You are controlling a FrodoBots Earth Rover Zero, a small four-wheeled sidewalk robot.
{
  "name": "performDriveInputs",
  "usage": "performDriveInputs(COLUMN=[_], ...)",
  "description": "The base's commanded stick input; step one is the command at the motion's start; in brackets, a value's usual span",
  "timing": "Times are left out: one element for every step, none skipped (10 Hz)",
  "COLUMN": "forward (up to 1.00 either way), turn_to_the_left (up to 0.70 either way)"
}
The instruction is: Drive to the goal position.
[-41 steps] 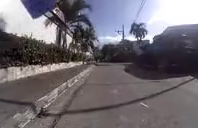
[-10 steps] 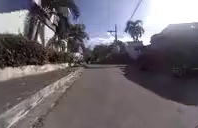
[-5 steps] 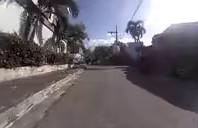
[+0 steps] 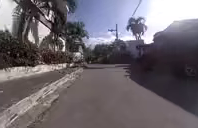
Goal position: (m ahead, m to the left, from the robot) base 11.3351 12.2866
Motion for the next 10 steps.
performDriveInputs(forward=[0.70, 0.70, 0.70, 0.70, 0.70, 0.70, 0.70, 0.70, 0.70, 0.70], turn_to_the_left=[-0.35, -0.35, -0.35, -0.35, -0.35, -0.35, -0.35, -0.35, -0.35, -0.35])
